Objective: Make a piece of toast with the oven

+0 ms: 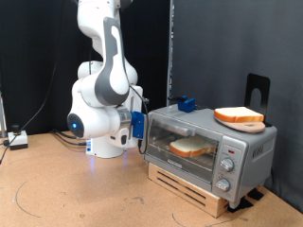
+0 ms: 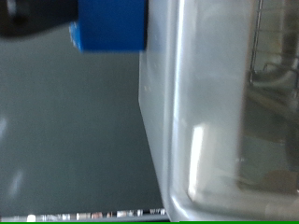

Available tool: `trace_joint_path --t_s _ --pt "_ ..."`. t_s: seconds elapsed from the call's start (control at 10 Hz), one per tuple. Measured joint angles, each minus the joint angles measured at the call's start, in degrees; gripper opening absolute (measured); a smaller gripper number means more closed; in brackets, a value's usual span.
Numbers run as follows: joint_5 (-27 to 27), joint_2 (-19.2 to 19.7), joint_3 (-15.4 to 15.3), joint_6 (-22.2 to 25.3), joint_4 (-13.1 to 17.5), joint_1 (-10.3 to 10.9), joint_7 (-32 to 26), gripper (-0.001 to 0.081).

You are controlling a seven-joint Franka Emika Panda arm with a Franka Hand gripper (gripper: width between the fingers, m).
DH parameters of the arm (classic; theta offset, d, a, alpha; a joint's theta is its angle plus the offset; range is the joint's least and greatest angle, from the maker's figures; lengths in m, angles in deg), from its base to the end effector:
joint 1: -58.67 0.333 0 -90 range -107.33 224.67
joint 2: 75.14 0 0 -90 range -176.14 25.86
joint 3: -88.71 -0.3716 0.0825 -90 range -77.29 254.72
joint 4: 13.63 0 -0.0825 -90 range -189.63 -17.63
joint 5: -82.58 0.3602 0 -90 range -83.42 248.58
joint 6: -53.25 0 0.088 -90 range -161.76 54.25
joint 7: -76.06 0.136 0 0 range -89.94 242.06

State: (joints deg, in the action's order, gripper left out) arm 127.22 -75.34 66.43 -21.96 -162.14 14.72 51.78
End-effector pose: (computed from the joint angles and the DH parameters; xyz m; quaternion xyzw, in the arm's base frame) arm 0.2945 -0.0006 0.3411 -0.7463 0.1242 0.3697 0.5393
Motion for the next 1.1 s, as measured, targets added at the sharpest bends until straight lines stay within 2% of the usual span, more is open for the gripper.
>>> trace_joint_path --t_s 0.2,0.4,0.6,0.8,0.9,1.0,1.1 --pt "1.1 -3.9 -0.1 -4.9 -1.5 -0.2 5.9 0.0809" --pt "-1.1 -4.1 1.2 -9.2 -1.0 -1.8 8.8 0.0809" --pt "-4.0 -3.3 3.0 -10.6 0.8 -3.5 10.0 0.0809" --pt "-4.3 -2.0 3.4 -10.7 1.6 -4.1 10.0 0.0809" --pt "-4.4 -2.0 3.4 -9.2 1.8 -4.1 10.0 0.0809" --pt "-2.8 -1.5 3.3 -7.3 2.6 -4.0 10.0 0.0809" --pt "1.7 -0.6 3.0 -6.0 3.8 -4.0 9.0 0.0809"
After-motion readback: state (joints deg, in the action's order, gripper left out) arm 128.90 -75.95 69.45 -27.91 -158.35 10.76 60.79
